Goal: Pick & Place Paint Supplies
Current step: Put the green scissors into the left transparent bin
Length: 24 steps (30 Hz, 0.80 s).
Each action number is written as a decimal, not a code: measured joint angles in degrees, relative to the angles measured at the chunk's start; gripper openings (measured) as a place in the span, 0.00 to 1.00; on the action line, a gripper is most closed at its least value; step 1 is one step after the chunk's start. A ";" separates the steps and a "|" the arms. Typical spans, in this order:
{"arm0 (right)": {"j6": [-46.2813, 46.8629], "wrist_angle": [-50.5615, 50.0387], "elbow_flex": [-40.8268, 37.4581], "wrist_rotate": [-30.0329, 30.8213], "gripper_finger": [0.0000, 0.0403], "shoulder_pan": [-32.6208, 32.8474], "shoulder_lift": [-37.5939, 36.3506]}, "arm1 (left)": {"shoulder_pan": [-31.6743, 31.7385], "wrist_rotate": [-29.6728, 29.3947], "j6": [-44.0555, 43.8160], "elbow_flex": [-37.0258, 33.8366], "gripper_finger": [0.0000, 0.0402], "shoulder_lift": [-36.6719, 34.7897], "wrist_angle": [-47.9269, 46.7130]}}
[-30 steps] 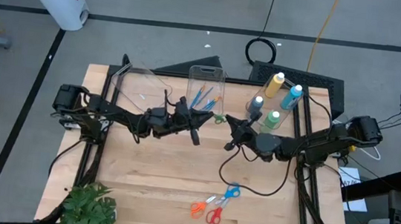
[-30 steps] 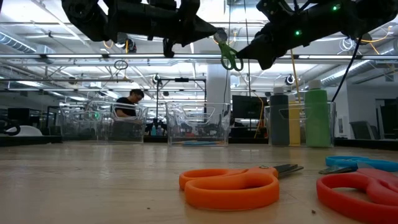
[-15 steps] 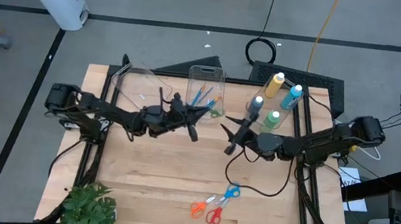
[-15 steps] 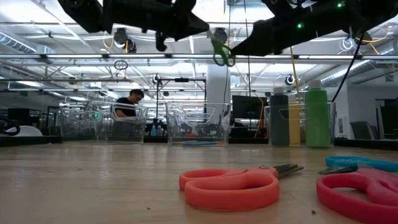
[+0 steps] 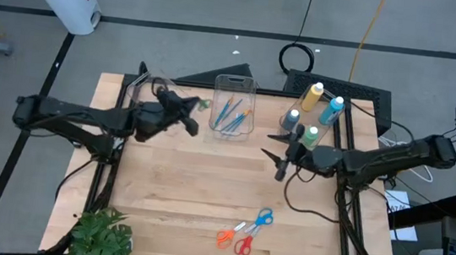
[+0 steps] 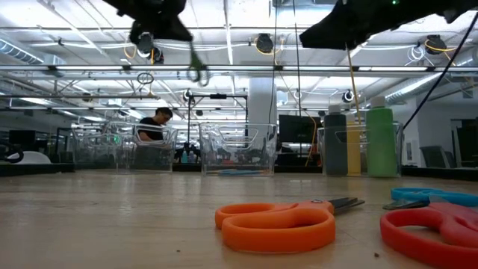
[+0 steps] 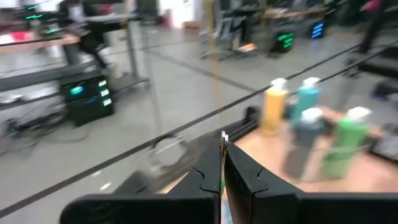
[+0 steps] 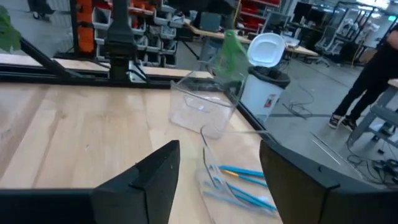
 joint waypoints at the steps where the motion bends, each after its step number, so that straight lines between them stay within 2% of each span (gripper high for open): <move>1: 0.68 -1.62 0.00 0.00 0.53 0.00 -1.20 | 0.49 -0.82 -0.83 -0.45 0.01 -1.29 -2.36; 6: 4.26 -8.21 0.00 -0.02 0.51 0.00 -6.78 | 3.83 -2.93 -6.89 -4.33 0.01 -6.64 -10.71; 11: 5.61 -11.50 0.00 -0.02 0.52 0.00 -9.82 | 7.09 -2.75 -11.56 -11.73 0.01 -11.31 -11.30; 18: 5.56 -11.97 -0.04 -0.03 0.50 0.00 -10.50 | 13.20 -3.04 -14.29 -20.58 0.01 -17.44 -10.73; 24: 5.44 -11.88 -0.04 -0.02 0.50 -0.01 -10.27 | 18.33 2.45 -18.63 -27.51 0.01 -17.85 -9.81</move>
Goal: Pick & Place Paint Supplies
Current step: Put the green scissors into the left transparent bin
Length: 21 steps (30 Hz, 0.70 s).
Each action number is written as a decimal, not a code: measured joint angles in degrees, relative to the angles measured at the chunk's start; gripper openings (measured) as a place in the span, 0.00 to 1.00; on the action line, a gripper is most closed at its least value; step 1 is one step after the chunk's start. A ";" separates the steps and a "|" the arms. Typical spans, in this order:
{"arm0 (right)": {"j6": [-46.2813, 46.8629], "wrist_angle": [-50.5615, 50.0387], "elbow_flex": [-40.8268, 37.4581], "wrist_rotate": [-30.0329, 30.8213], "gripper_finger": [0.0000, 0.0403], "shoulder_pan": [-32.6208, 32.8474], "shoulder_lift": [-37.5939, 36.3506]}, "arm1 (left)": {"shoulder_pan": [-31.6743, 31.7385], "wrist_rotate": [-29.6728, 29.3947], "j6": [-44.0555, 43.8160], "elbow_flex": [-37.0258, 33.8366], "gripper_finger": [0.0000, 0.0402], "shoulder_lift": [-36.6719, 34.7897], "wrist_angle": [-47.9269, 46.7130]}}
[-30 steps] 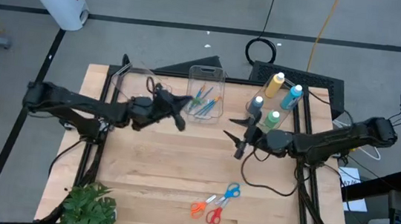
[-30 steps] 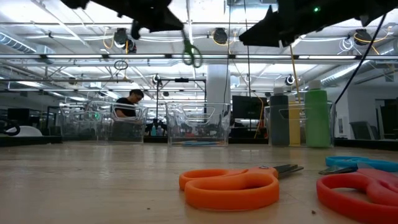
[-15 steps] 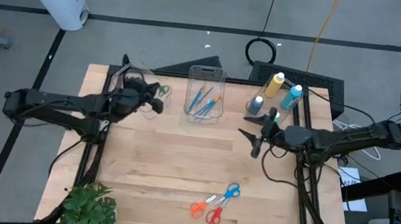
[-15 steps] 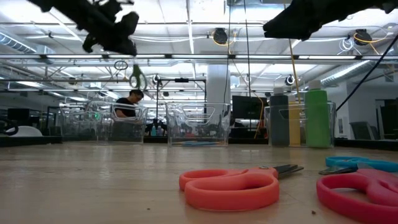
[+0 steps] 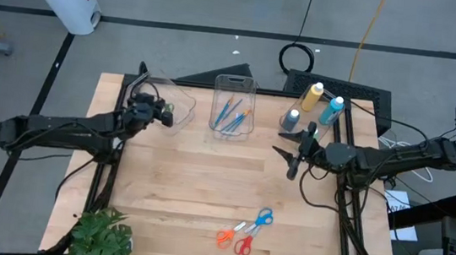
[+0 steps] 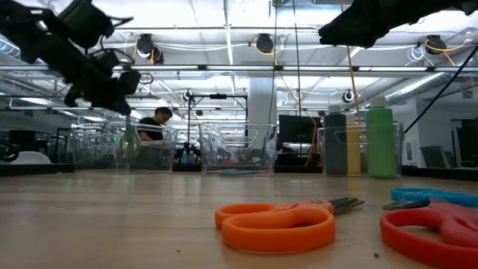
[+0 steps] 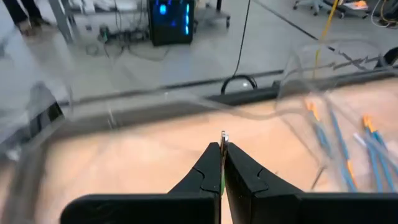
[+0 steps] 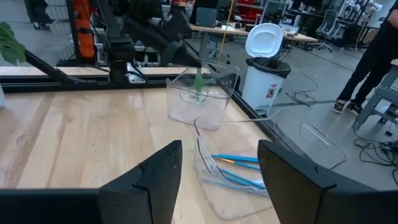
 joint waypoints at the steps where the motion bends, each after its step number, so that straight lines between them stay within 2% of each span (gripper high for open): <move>1: 0.00 0.03 0.00 0.00 0.50 -0.01 0.00 | 0.58 1.07 -0.92 -1.06 0.01 0.07 0.63; 10: -0.70 0.49 0.00 0.00 0.49 -0.01 0.00 | 2.44 7.51 -3.91 -8.86 0.01 0.03 11.45; 21: -0.80 0.47 0.00 0.00 0.49 -0.01 0.00 | 2.48 9.28 -4.18 -9.48 0.01 0.01 11.55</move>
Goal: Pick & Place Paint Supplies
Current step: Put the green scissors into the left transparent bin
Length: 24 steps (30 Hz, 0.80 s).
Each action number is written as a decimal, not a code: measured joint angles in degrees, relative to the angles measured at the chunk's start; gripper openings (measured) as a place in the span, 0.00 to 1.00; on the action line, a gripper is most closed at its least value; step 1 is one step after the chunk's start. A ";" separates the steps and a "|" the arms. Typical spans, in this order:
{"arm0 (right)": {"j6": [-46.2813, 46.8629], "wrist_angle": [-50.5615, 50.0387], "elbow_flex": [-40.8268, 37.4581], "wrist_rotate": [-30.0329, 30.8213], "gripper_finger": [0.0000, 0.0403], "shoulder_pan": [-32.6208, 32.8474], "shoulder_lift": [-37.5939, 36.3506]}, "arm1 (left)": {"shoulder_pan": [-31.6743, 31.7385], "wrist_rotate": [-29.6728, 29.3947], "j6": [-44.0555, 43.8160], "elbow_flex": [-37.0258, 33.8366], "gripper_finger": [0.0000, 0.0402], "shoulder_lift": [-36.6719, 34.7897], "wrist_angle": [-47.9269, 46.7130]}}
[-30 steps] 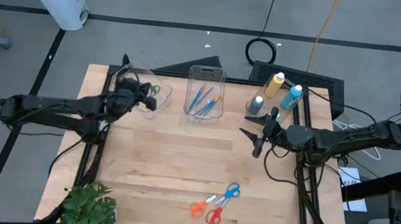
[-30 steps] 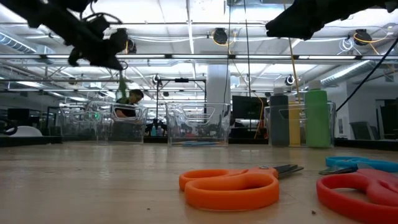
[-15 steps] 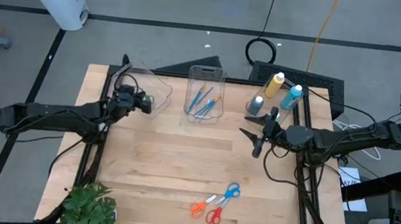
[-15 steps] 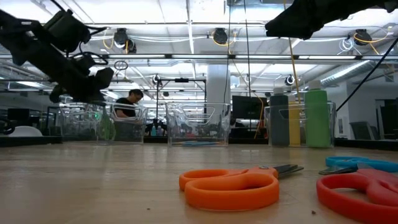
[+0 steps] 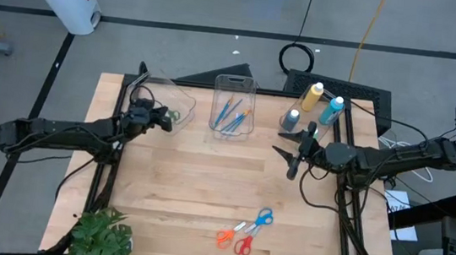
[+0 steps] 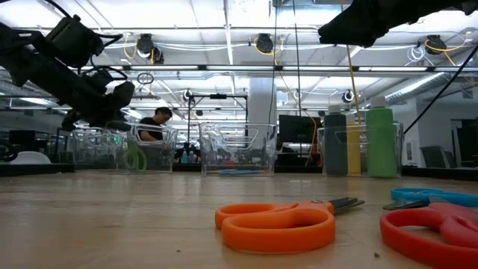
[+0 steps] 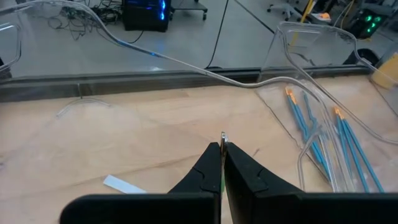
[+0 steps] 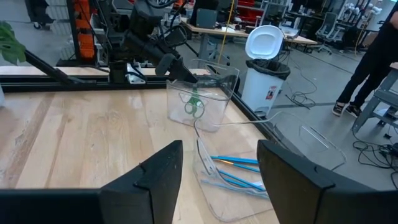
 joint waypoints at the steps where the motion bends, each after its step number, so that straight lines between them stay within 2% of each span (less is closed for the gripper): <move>1: -0.01 0.00 0.00 0.00 0.49 0.00 0.00 | 0.00 0.09 0.18 0.00 0.01 0.00 -0.02; 12: 0.56 -0.02 0.00 0.00 0.49 0.00 0.00 | 0.00 0.09 -0.12 -0.04 0.01 0.02 -0.22; 18: 0.21 -0.02 0.00 0.00 0.49 0.00 0.00 | 0.00 0.16 1.25 -0.09 0.05 0.05 -0.16; 24: 0.48 -0.04 0.00 0.00 0.49 0.00 0.01 | 0.00 0.33 1.00 -0.17 0.02 0.09 0.21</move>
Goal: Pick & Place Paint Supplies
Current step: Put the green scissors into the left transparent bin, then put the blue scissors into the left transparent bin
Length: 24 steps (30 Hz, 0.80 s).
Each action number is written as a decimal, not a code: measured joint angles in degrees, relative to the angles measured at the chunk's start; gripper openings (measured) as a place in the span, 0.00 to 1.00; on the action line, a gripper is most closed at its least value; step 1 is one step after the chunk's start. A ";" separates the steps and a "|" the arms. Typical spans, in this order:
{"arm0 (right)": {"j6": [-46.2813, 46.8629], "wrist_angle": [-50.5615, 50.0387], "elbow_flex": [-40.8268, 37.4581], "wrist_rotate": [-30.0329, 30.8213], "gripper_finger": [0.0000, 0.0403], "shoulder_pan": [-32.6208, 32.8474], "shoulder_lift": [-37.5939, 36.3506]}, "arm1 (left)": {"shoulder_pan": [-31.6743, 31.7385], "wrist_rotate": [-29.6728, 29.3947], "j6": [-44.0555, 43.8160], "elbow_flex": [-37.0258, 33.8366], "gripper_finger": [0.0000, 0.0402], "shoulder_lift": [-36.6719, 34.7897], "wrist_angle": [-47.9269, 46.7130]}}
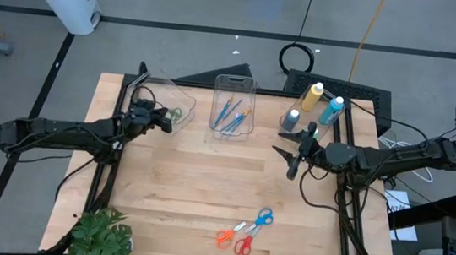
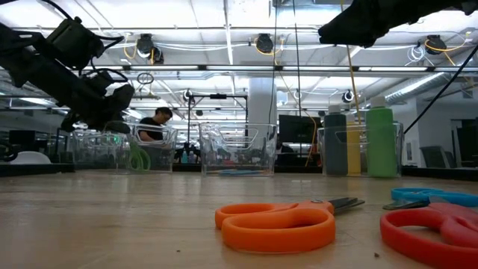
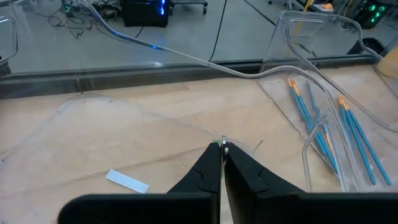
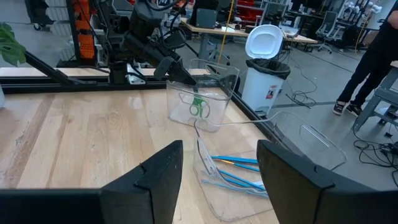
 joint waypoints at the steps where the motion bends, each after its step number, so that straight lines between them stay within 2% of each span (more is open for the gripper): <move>1: 0.01 0.00 0.00 0.00 0.49 0.00 0.00 | 0.00 0.02 -0.01 0.00 0.02 0.00 0.04; 16: 0.01 0.00 0.00 0.00 0.49 0.00 0.02 | 0.00 -0.61 -0.18 0.00 0.21 0.00 0.21; 24: -0.12 0.00 0.00 0.00 0.49 0.00 0.02 | 0.00 -1.30 1.21 0.68 0.44 -0.02 0.30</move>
